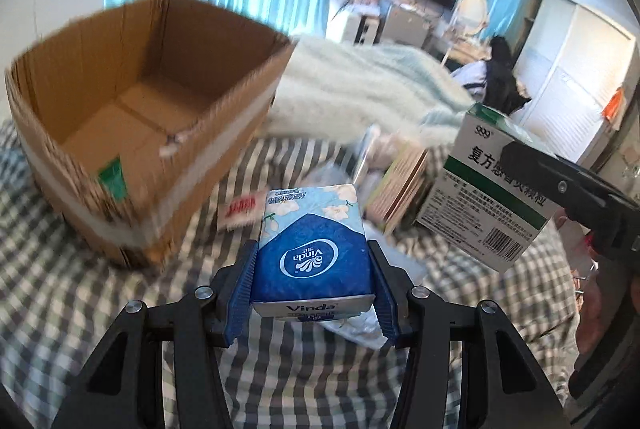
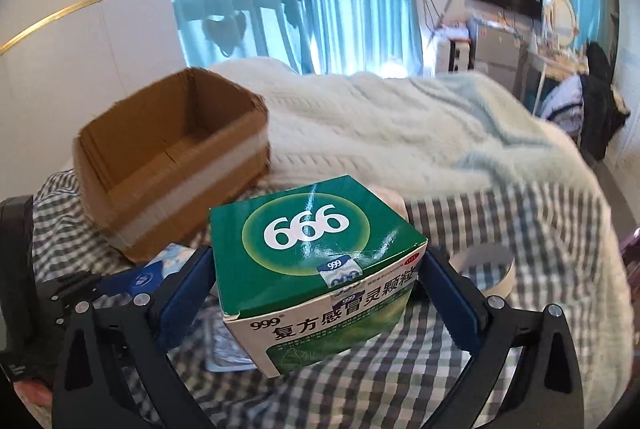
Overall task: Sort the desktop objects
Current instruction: 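Carry the tissue pack and medicine box into the box and open both grippers, then grasp the foil blister pack with the left gripper while the right gripper grasps the tape roll, then lift the foil blister pack with the left gripper while the right gripper holds the tape roll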
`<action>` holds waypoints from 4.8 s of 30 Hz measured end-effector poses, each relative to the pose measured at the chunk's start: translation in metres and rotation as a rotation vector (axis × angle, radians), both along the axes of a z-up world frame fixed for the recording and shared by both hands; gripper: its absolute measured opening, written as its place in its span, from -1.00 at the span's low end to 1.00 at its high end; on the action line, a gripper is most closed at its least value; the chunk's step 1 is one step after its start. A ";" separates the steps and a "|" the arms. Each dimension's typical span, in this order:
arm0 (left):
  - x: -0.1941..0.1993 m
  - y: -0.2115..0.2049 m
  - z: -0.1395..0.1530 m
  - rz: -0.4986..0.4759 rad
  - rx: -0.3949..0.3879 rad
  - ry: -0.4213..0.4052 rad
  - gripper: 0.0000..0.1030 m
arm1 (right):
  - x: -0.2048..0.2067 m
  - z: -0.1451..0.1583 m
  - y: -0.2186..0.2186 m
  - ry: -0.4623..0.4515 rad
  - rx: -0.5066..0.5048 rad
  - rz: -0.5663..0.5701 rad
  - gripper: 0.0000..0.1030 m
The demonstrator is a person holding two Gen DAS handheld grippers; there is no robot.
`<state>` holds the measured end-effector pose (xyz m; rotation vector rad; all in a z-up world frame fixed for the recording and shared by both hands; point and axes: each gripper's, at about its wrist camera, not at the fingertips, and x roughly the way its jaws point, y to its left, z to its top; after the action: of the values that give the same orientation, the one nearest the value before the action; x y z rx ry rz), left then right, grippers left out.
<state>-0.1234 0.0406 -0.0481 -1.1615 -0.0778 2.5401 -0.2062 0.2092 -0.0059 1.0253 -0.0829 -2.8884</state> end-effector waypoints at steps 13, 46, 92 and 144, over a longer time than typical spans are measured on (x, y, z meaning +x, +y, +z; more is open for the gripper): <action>-0.056 -0.049 0.085 0.160 -0.014 0.153 0.04 | -0.053 0.098 -0.068 0.131 -0.021 0.119 0.95; -0.077 -0.120 0.093 0.308 -0.007 0.251 0.95 | -0.111 0.084 -0.122 0.139 -0.094 0.078 0.99; -0.009 0.052 -0.085 -0.053 -0.159 -0.206 1.00 | -0.027 -0.094 0.131 -0.300 0.044 -0.264 0.99; -0.013 0.060 -0.099 -0.129 -0.119 -0.266 0.98 | -0.020 -0.082 0.080 -0.275 0.133 -0.175 0.68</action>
<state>-0.1363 0.1002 -0.1467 -1.4943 0.0822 2.2926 -0.2260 0.2887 -0.0876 1.5069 0.0053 -2.9162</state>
